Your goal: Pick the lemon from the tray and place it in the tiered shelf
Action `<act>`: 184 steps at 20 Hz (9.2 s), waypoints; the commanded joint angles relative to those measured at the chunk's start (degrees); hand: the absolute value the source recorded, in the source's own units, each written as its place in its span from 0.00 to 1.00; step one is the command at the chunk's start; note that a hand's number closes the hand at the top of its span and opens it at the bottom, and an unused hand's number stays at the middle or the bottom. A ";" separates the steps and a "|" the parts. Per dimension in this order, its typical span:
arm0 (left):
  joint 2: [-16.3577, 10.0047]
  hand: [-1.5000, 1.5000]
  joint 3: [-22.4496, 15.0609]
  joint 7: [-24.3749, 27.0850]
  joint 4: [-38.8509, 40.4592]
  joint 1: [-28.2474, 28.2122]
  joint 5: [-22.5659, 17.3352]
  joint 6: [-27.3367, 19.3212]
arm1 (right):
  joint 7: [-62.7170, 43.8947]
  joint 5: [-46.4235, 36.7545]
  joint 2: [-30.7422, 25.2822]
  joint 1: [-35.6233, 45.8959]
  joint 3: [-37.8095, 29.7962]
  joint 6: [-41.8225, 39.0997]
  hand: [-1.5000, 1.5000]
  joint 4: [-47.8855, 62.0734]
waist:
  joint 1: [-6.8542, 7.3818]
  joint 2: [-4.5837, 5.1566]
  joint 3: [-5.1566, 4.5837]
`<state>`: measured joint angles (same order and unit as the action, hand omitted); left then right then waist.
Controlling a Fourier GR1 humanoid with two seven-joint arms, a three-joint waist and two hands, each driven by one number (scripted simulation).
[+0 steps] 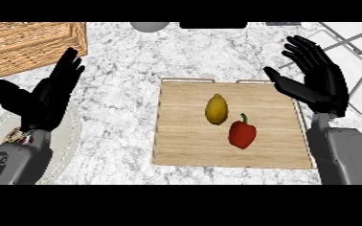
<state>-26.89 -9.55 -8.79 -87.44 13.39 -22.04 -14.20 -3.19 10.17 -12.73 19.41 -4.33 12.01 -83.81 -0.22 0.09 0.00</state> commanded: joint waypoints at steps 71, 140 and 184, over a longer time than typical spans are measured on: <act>7.71 0.50 9.62 -2.75 0.08 -0.39 7.90 8.44 | -53.74 -49.34 9.07 14.77 32.59 -28.30 0.00 15.74 | 0.51 -0.10 0.00; 12.01 0.50 12.47 -3.80 0.06 -0.24 11.84 12.31 | -18.75 -23.43 -20.97 1.52 -33.30 -35.99 1.00 -18.04 | 0.52 0.02 0.04; 15.76 0.50 14.13 -0.84 1.83 -0.21 15.95 13.39 | 20.85 -19.86 -58.36 13.02 -41.33 -44.01 0.00 60.80 | 0.64 0.34 0.17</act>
<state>-12.11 4.68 -12.55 -86.26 14.58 -6.42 -0.86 15.99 -10.90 -64.09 34.38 -43.81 -25.35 -28.91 0.50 0.35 0.13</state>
